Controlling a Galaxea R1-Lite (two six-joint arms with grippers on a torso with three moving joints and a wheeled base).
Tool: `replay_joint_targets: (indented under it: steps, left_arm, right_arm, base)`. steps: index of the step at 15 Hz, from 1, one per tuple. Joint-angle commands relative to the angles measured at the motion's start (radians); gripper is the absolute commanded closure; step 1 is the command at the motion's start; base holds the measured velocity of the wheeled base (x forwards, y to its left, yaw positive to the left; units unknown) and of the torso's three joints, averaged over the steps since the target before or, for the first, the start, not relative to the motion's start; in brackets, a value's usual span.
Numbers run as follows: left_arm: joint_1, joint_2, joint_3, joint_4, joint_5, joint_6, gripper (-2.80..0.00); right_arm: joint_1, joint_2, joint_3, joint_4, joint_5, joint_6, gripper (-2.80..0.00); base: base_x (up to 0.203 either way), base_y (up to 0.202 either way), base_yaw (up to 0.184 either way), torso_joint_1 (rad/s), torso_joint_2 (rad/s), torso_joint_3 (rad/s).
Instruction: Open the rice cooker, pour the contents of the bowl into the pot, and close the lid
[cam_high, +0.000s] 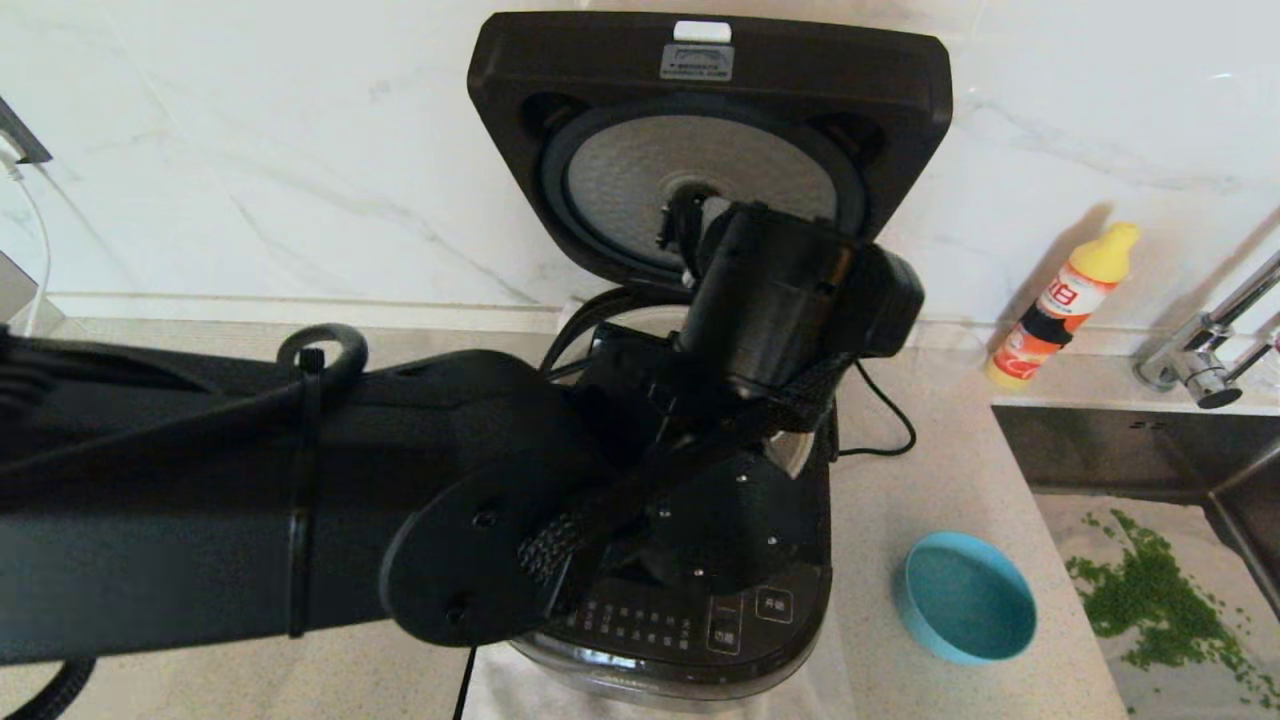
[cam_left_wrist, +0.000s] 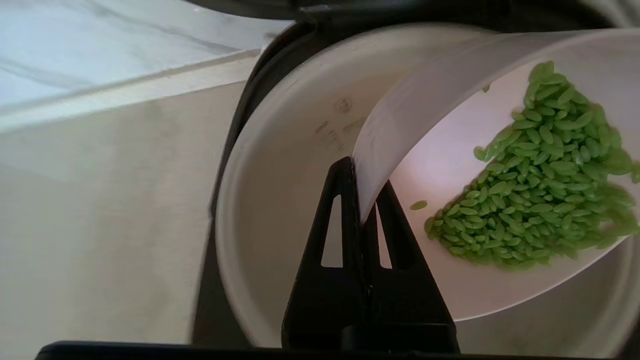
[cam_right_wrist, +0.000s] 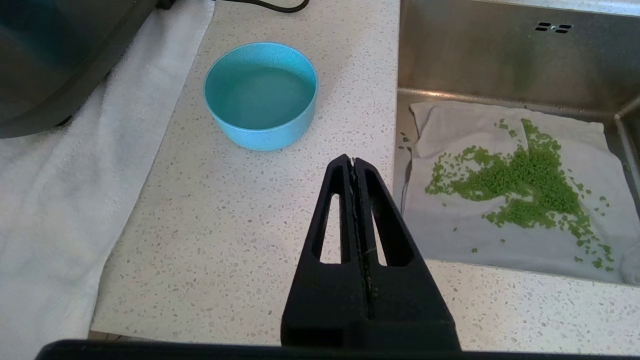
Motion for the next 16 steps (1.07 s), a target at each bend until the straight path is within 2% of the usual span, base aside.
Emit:
replay_joint_targets:
  steps: [1,4,8,13,16]
  left_arm:
    - [0.042,-0.041,0.11,-0.202,-0.017,0.0,0.0]
    - [0.101,-0.105,0.208,-0.404,-0.075,0.001,0.0]
    - [0.15,-0.183,0.33,-0.54,-0.182,0.001,0.0]
    - [0.155,-0.216,0.435,-0.708,-0.237,0.01,0.0]
    - [0.15,-0.153,0.511,-0.961,-0.314,0.084,0.0]
  right_arm:
    - [0.0,0.001,0.0,0.0,0.001,0.001,0.0]
    - [0.0,0.001,0.0,0.0,0.001,-0.001,0.0]
    - [0.0,0.0,0.0,0.0,0.001,-0.001,0.0]
    - [0.0,0.001,0.0,0.0,0.001,0.001,0.0]
    - [0.0,0.0,0.0,0.0,0.001,0.0,0.0]
  base:
    - [0.0,0.0,0.0,0.0,0.0,0.0]
    - [0.0,0.0,0.0,0.0,0.0,0.0]
    - [0.0,0.0,0.0,0.0,0.0,0.0]
    - [0.0,0.0,0.0,0.0,0.0,0.0]
    - [0.0,0.0,0.0,0.0,0.0,0.0]
